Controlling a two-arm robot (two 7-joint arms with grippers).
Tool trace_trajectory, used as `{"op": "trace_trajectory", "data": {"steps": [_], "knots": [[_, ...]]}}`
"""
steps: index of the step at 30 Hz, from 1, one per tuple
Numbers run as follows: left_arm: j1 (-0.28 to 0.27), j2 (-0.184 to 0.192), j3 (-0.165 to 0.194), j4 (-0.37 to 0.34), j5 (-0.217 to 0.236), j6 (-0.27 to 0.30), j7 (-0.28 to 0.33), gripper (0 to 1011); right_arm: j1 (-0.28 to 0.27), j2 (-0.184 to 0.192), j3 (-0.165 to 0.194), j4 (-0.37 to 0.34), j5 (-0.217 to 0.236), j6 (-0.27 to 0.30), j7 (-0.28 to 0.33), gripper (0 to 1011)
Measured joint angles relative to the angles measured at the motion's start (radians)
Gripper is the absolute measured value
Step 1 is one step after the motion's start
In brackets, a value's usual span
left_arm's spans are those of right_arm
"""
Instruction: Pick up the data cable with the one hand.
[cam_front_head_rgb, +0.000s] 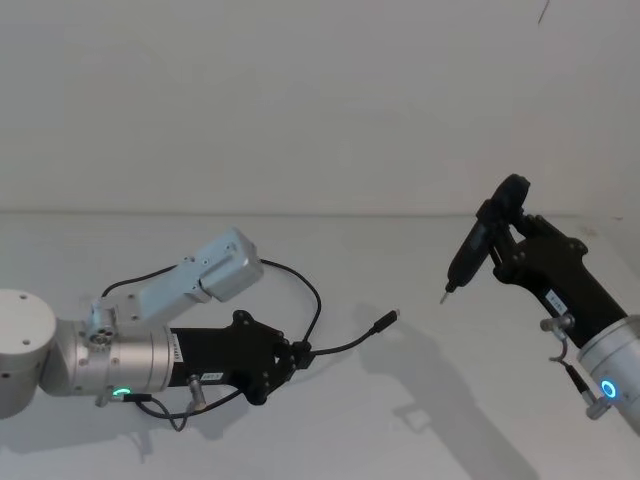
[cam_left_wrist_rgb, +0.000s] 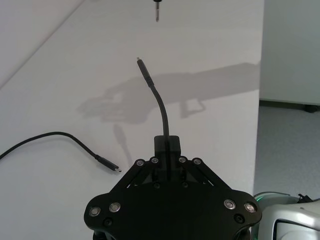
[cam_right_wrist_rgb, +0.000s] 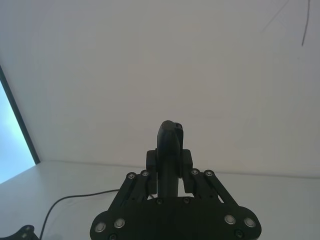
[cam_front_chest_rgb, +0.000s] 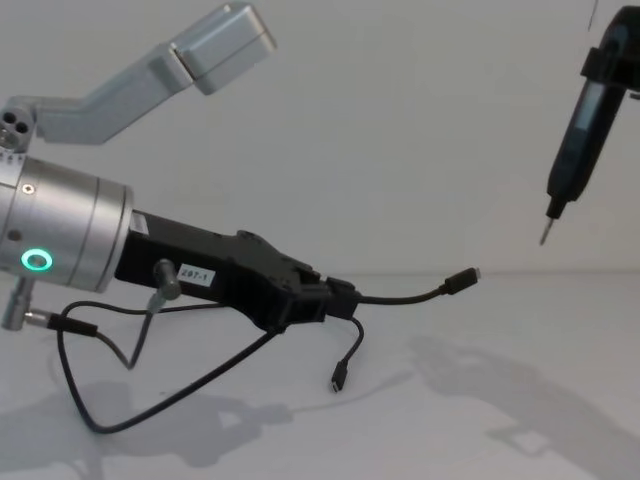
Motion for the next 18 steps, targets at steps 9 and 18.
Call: {"op": "trace_trajectory", "data": {"steps": [9, 18], "knots": [[-0.004, 0.013, 0.000, -0.001, -0.010, -0.009, -0.022, 36, 0.023, -0.003, -0.015, 0.019, 0.027, 0.011, 0.014, 279], [-0.005, 0.020, 0.000, -0.002, -0.015, -0.014, -0.034, 36, 0.033, -0.007, -0.032, 0.039, 0.046, 0.015, 0.022, 279]]}}
